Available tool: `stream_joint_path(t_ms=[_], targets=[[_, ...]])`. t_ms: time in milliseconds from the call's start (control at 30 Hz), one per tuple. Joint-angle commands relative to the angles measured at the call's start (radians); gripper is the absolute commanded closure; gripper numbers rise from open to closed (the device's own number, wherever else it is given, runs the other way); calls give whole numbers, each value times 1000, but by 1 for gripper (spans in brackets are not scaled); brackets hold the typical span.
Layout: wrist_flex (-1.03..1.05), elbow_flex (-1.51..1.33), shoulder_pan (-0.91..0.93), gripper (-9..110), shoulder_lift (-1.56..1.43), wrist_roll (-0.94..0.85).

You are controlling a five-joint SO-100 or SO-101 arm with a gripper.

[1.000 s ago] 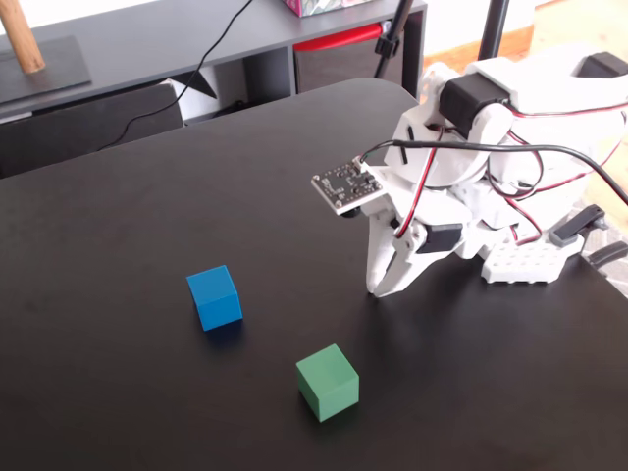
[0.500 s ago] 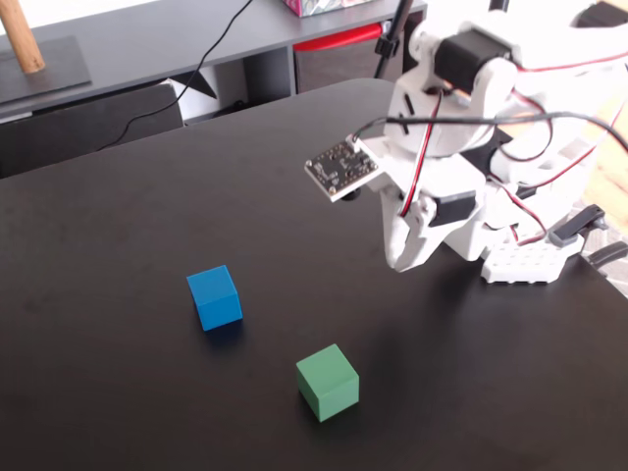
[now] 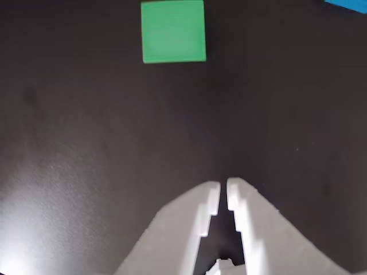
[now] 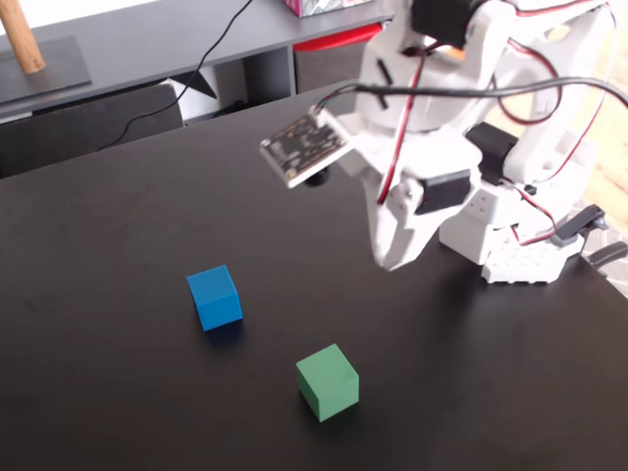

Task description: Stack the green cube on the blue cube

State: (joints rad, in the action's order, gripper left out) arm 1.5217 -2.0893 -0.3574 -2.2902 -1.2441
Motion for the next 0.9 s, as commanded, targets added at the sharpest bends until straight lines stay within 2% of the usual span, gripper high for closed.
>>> stream_joint_path(t_ms=[0,267,433,567,867], targets=[[-37,126,-37,101,78,41],[-48,166,-91,99,156,61],[-81,146,-86,68,179,64],[-173,98,-66,56,195,55],[-428,-34,28,53,236,-51]])
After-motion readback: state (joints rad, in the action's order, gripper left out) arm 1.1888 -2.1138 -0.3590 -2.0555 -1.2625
